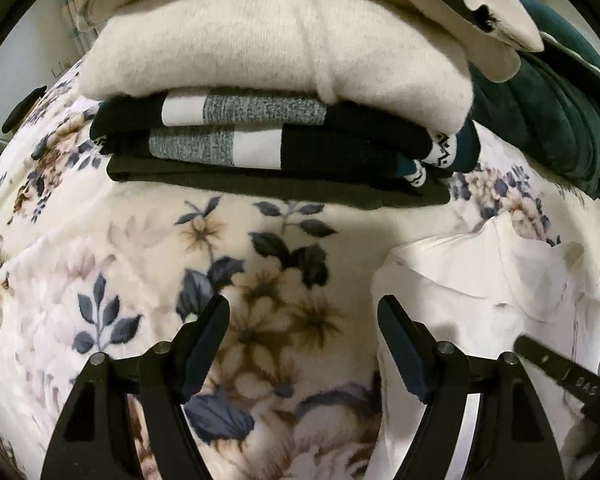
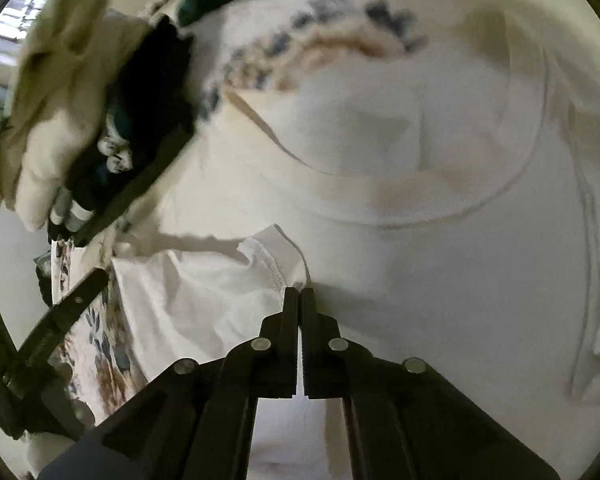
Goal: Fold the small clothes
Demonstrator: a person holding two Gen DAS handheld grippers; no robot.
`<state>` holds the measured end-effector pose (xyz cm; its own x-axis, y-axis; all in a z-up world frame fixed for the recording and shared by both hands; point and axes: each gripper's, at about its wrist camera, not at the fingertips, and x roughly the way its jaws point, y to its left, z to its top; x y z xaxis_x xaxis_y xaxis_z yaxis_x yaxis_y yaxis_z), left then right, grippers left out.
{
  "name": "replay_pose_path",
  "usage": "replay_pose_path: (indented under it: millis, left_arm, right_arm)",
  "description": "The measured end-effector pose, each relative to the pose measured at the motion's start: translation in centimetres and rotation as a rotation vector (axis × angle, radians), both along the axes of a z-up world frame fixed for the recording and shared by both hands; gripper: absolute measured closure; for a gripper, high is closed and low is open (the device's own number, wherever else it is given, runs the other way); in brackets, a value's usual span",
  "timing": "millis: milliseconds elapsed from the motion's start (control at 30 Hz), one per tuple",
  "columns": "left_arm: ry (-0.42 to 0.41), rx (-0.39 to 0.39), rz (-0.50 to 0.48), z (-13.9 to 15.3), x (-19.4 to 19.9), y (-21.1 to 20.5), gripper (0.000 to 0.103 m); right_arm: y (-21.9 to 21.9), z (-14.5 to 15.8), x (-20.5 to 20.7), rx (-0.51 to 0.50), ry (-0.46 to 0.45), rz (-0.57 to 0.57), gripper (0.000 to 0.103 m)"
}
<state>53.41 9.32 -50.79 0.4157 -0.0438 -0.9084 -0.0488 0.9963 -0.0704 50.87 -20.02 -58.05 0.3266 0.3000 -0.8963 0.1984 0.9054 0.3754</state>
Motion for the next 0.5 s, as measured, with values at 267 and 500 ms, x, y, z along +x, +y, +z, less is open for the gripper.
replay_pose_path:
  millis: [267, 500]
  left_arm:
    - [0.004, -0.002, -0.046, -1.3, 1.8, -3.9, 0.028]
    - [0.082, 0.082, -0.118, -5.2, 4.2, -5.9, 0.028]
  right_arm:
    - [-3.1, 2.8, -0.8, -0.107, -0.064, -0.095, 0.102]
    - [-6.3, 1.6, -0.7, 0.030, 0.083, -0.149, 0.082]
